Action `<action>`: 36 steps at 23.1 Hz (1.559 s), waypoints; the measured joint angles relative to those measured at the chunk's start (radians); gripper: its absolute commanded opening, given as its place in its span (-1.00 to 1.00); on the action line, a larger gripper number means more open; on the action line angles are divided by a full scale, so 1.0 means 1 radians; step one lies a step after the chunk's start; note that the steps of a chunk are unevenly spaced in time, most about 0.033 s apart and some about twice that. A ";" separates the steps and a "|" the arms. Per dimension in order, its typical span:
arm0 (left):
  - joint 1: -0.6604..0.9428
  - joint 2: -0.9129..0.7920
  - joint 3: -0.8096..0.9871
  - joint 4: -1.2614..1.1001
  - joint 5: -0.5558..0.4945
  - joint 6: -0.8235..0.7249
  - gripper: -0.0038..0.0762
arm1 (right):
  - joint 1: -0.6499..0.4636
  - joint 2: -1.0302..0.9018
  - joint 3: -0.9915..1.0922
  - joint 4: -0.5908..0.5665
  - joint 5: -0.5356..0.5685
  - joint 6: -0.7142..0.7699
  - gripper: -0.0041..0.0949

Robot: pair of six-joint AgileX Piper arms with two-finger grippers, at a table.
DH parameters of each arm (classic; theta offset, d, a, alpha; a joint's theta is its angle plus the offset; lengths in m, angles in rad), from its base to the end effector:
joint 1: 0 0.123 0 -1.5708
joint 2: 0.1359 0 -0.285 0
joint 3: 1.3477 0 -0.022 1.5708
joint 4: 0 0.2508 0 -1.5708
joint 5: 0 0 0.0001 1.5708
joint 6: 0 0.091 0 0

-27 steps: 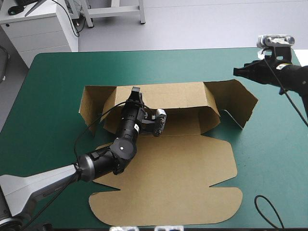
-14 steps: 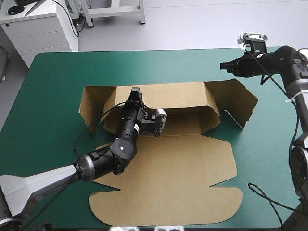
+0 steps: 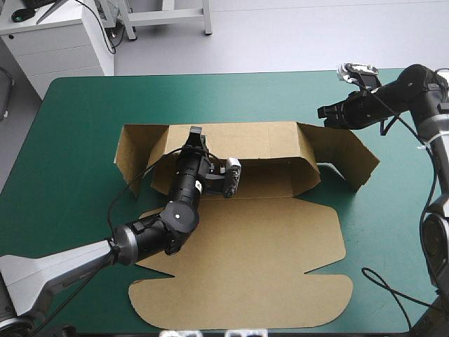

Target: Fold the box

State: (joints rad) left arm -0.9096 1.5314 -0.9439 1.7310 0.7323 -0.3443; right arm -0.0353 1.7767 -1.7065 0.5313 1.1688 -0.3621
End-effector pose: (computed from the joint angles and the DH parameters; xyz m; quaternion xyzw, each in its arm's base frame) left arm 0.2452 -0.2173 0.2818 0.6319 0.4819 0.4195 0.4387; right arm 0.3839 0.0289 0.3462 -0.1040 0.9394 0.2130 0.2476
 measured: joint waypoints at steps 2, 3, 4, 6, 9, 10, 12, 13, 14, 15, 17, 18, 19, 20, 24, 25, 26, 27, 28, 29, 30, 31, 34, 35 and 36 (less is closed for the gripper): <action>0.001 0.000 0.000 0.002 -0.001 0.000 -0.92 | 0.003 -0.019 0.000 -0.045 0.027 0.042 -0.96; 0.001 0.000 0.000 0.003 -0.002 0.000 -0.92 | 0.006 -0.030 0.000 -0.061 0.035 0.049 -0.96; 0.001 0.000 0.000 0.003 -0.002 0.000 -0.92 | 0.007 -0.045 0.001 -0.073 0.041 0.054 -0.96; 0.001 0.000 0.000 0.003 -0.002 0.000 -0.92 | 0.007 -0.071 0.018 -0.080 0.044 0.058 -0.96; 0.001 0.000 0.000 0.003 0.005 0.000 -0.92 | 0.007 -0.101 0.091 -0.067 0.024 0.058 -0.96; 0.001 0.000 0.000 0.003 0.006 0.000 -0.92 | 0.007 -0.113 0.130 -0.060 0.024 0.050 -0.96; 0.001 0.000 0.000 0.003 0.006 0.000 -0.92 | 0.007 -0.129 0.173 -0.050 0.023 0.036 -0.96; 0.001 0.000 0.000 0.003 0.006 0.001 -0.92 | 0.007 -0.141 0.203 -0.046 0.025 0.024 -0.96; 0.001 0.000 0.000 0.003 0.006 0.002 -0.92 | 0.007 -0.161 0.232 -0.041 0.030 0.014 -0.96; 0.001 0.000 0.000 0.003 0.006 0.003 -0.91 | 0.007 -0.174 0.248 -0.039 0.033 0.010 -0.96; 0.001 0.000 -0.002 0.003 0.006 0.003 -0.87 | 0.007 -0.200 0.269 -0.038 0.033 0.006 -0.96; 0.001 0.000 -0.008 0.002 0.005 0.003 -0.87 | 0.007 -0.220 0.283 -0.038 0.035 0.006 -0.96; 0.001 0.002 -0.019 -0.006 0.005 0.003 -0.87 | 0.007 -0.240 0.296 -0.038 0.039 0.004 -0.96; 0.001 0.006 -0.027 -0.009 0.003 0.003 -0.87 | 0.007 -0.253 0.308 -0.038 0.042 0.004 -0.96; 0.001 0.012 -0.059 -0.026 -0.017 0.003 -0.87 | 0.007 -0.289 0.352 -0.037 0.056 0.003 -0.96; 0.001 0.013 -0.063 -0.026 -0.020 0.003 -0.87 | 0.007 -0.294 0.360 -0.036 0.056 0.003 -0.96; 0.001 0.013 -0.067 -0.027 -0.022 0.003 -0.87 | 0.007 -0.300 0.369 -0.036 0.057 0.000 -0.96; 0.001 0.014 -0.070 -0.027 -0.023 0.003 -0.87 | 0.007 -0.307 0.379 -0.036 0.056 -0.001 -0.96; 0.001 0.014 -0.072 -0.028 -0.023 0.003 -0.87 | 0.007 -0.314 0.388 -0.036 0.055 -0.002 -0.96; 0.001 0.015 -0.072 -0.028 -0.025 0.003 -0.87 | 0.007 -0.325 0.399 -0.036 0.054 -0.004 -0.96; 0.001 0.015 -0.072 -0.028 -0.025 0.003 -0.87 | 0.007 -0.337 0.411 -0.036 0.054 -0.004 -0.96; 0.001 0.016 -0.072 -0.028 -0.029 0.004 -0.87 | 0.007 -0.365 0.430 -0.036 0.055 -0.004 -0.96; 0.001 0.016 -0.072 -0.028 -0.032 0.004 -0.87 | 0.007 -0.420 0.462 -0.043 0.055 -0.005 -0.96; 0.001 0.016 -0.072 -0.028 -0.035 0.004 -0.87 | 0.007 -0.449 0.487 -0.043 0.053 -0.005 -0.96; 0.001 0.016 -0.072 -0.027 -0.036 0.004 -0.87 | 0.007 -0.461 0.499 -0.043 0.052 -0.005 -0.96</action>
State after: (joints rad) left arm -0.9086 1.5478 -1.0156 1.7042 0.6966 -0.3404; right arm -0.0287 1.3159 -1.2075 0.4887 1.2204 -0.3667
